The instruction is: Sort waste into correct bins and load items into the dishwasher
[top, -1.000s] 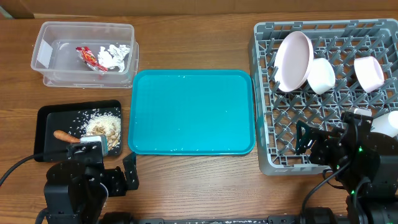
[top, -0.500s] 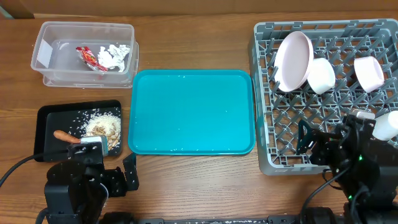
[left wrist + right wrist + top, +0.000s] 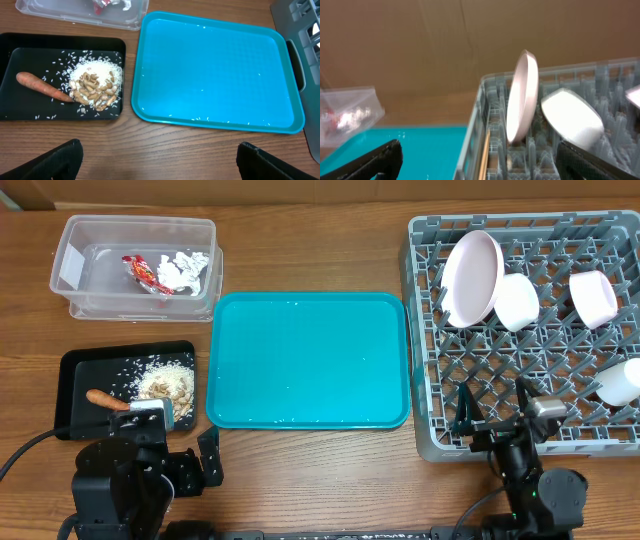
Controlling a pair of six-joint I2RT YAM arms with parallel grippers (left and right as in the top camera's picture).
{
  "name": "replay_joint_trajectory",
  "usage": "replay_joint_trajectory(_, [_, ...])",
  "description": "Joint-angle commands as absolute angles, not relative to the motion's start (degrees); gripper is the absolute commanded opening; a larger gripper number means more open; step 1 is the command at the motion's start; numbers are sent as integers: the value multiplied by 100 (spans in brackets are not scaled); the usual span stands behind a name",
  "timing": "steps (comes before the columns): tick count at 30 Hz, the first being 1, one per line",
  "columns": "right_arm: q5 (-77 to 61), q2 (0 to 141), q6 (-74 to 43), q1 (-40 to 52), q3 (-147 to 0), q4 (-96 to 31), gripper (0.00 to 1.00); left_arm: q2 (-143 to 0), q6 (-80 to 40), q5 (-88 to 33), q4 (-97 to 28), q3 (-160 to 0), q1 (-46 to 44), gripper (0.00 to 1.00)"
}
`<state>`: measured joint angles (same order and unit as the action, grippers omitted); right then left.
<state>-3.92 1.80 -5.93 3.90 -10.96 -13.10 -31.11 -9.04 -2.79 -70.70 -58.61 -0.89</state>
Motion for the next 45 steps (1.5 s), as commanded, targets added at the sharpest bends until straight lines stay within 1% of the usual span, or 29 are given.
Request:
replay_joint_trajectory(1, [-246,16,-392,405,-718,-805,100,-3068,-941,-239,-7048,-5837,-93,100])
replay_joint_trajectory(7, [-263,16,180,336,-51,392,100,-3068,-941,-239,-7048,-5837,-93,100])
replay_joint_trajectory(13, [-429,14,290,316,-45,-482,100,-3068,-941,-239,-7048,-5837,-93,100])
replay_joint_trajectory(16, [-434,16,-12,327,-45,-443,100,-3068,-941,-239,-7048,-5837,-93,100])
replay_joint_trajectory(45, [-434,16,-1,325,-45,-443,100,-3068,-941,-239,-7048,-5837,-93,100])
